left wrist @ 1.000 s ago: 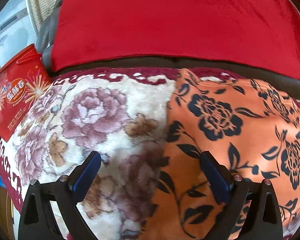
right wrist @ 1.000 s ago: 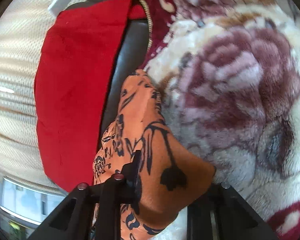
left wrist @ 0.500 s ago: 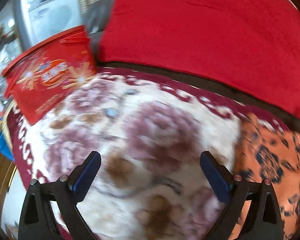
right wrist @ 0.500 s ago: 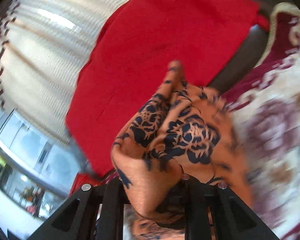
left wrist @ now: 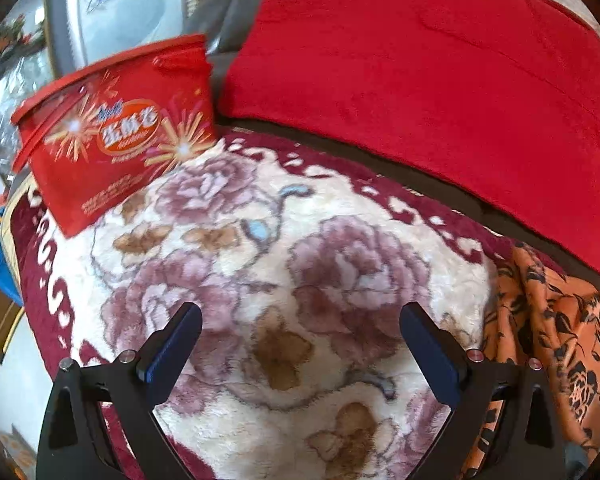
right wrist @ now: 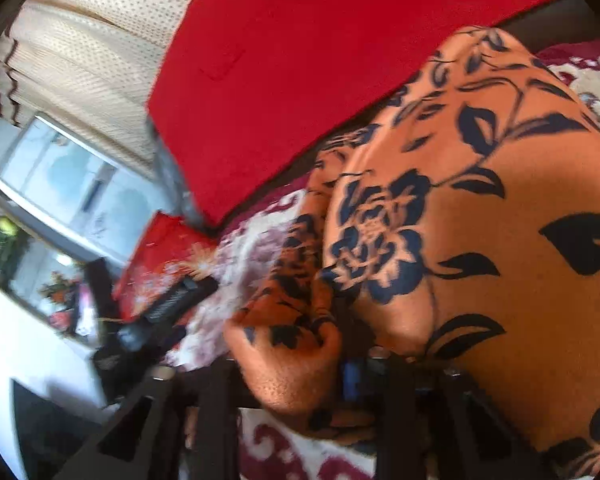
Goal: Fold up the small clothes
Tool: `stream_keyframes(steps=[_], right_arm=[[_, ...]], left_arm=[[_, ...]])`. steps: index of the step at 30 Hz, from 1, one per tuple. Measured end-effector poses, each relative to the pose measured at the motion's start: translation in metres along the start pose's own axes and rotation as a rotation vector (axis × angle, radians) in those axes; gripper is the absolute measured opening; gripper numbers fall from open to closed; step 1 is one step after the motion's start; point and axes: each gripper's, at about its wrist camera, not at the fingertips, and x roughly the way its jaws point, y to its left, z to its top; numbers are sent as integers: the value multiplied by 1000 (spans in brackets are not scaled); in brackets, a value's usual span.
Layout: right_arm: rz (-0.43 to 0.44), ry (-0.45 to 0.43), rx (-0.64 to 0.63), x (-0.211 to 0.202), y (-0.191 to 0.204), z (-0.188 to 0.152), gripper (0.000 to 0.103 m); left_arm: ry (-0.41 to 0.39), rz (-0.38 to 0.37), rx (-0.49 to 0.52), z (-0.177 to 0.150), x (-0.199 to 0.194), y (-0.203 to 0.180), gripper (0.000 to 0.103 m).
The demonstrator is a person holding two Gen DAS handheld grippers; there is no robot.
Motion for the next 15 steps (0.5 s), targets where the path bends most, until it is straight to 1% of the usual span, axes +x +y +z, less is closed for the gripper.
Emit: stream_keyframes(steps=[1,2,3,6,7,8,10,11,12,13,14,15], right_arm=[[72,39,-4,-4,-1,4,61],[131,58,-9,-10,0,3,68],[170,60,-20,-19,2,3,68],[183,8,-94,-49,4,3,68],[167,-25,-117,-63,3,5,68],[126,-57,-137,-75,1,6,68],[-4,-106,-176,-94,-7,9,62],[-48,-118,-191,-103,-16,9,51],[-70,-121,-192,-107,-23,10,42],[-92,-124,-179,-108,-31,12,40],[-120,-122,-165,-107,-40,12,40],[-145,-103,-159,-101,-46,11,37]], left_arm=[[-14,-14,10,0,-4,-4,99],[-25,-24,14,0,-7,-7,99],[-40,-34,18,-1,-11,-9,99],[-96,-72,46,-2,-26,-19,99],[-111,-94,56,-4,-32,-23,99],[-120,-135,69,-6,-37,-28,99],[-119,-243,105,-11,-46,-40,99],[-110,-316,135,-16,-51,-49,99],[-102,-357,155,-20,-54,-55,99],[-91,-402,187,-25,-56,-64,99],[-77,-423,225,-32,-57,-75,99],[-57,-400,270,-40,-54,-86,99]])
